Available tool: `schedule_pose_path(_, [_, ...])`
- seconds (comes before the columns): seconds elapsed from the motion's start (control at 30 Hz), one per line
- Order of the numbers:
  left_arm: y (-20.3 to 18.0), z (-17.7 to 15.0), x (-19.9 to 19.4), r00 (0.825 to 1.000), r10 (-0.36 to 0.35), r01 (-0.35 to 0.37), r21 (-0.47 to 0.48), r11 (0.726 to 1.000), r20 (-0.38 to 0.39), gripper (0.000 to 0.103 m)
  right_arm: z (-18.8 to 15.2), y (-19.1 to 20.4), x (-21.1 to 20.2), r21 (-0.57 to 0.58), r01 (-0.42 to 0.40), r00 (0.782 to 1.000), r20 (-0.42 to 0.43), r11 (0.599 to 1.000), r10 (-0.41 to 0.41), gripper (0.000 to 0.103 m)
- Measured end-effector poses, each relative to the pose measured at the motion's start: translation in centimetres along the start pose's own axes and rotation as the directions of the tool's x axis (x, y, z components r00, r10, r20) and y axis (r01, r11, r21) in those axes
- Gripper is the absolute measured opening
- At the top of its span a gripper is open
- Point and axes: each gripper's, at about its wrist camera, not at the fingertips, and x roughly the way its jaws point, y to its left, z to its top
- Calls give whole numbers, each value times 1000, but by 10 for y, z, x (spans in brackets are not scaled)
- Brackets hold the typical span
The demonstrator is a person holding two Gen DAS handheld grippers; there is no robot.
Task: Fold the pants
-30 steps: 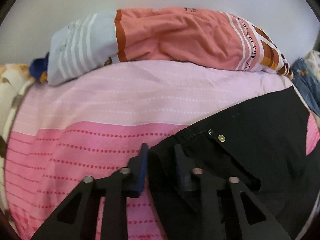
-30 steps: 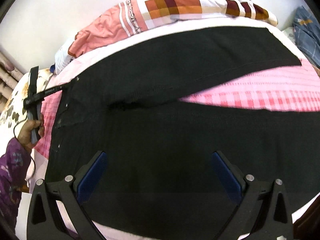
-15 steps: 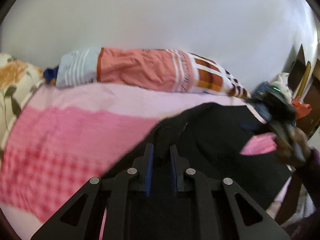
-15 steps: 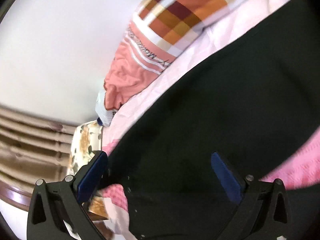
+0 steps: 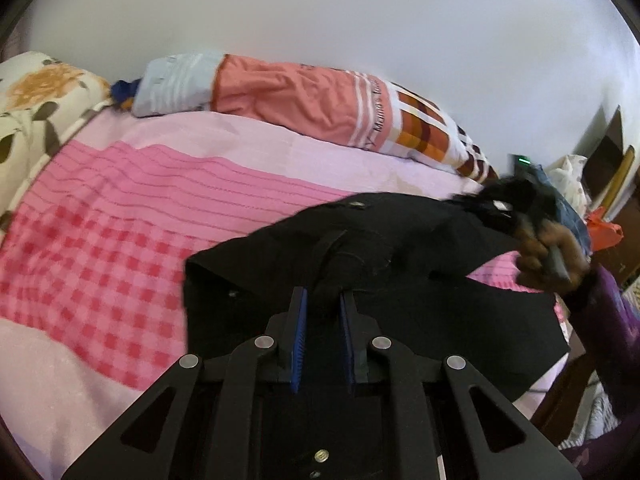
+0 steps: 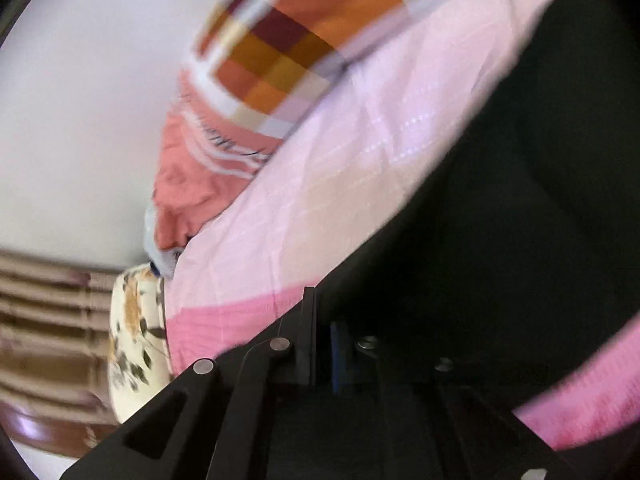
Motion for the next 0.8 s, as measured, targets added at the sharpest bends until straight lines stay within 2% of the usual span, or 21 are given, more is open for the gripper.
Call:
schedule_pose_path(0.13, [13, -6, -24, 1000, 25, -25, -30, 999, -17, 16, -68, 1, -53, -27, -58, 998, 28, 998, 58, 7])
schedule_pose_path(0.2, [16, -13, -33, 999, 37, -38, -48, 998, -34, 16, -108, -5, -71, -15, -70, 997, 12, 997, 70, 7])
schedule_pose_path(0.27, [17, -27, -42, 997, 56, -60, -59, 996, -61, 16, -151, -22, -81, 34, -76, 996, -33, 997, 77, 7])
schedule_pose_path(0.33, [19, -43, -46, 992, 83, -90, -66, 994, -97, 16, -186, -39, -75, 81, -58, 994, -84, 995, 65, 6])
schedule_pose_path(0.4, [21, -59, -47, 985, 110, -119, -64, 991, -135, 17, -219, -64, -55, 139, -38, 983, -174, 990, 62, 6])
schedule_pose_path(0.47, [20, -73, -47, 968, 187, -193, -20, 981, -165, 17, -233, -84, -46, 199, -55, 975, -201, 979, 95, 6])
schedule_pose_path(0.53, [18, -84, -49, 950, 246, -247, 17, 969, -193, 18, -232, -94, -48, 205, -129, 968, -185, 970, 168, 7])
schedule_pose_path(0.57, [14, -85, -52, 942, 281, -279, 36, 960, -185, 18, -231, -98, -51, 231, -161, 964, -169, 959, 203, 9])
schedule_pose_path(0.63, [0, -80, -69, 938, 329, -322, 74, 944, -110, 22, -230, -108, -62, 285, -239, 952, -118, 928, 282, 24])
schedule_pose_path(0.67, [-7, -76, -76, 938, 338, -332, 85, 939, -71, 25, -228, -115, -69, 296, -278, 947, -76, 914, 312, 40])
schedule_pose_path(0.7, [-16, -71, -82, 936, 351, -347, 96, 933, -34, 43, -224, -127, -80, 306, -296, 949, -13, 905, 315, 44])
schedule_pose_path(0.73, [-26, -67, -87, 928, 372, -370, 108, 923, 1, 76, -222, -135, -87, 320, -305, 949, 22, 897, 315, 44])
schedule_pose_path(0.77, [-38, -62, -90, 921, 388, -390, 112, 914, 38, 87, -219, -151, -97, 357, -343, 938, 79, 869, 337, 44])
schedule_pose_path(0.8, [-48, -59, -92, 932, 355, -362, 109, 926, 80, 93, -217, -170, -106, 398, -383, 923, 139, 834, 358, 44])
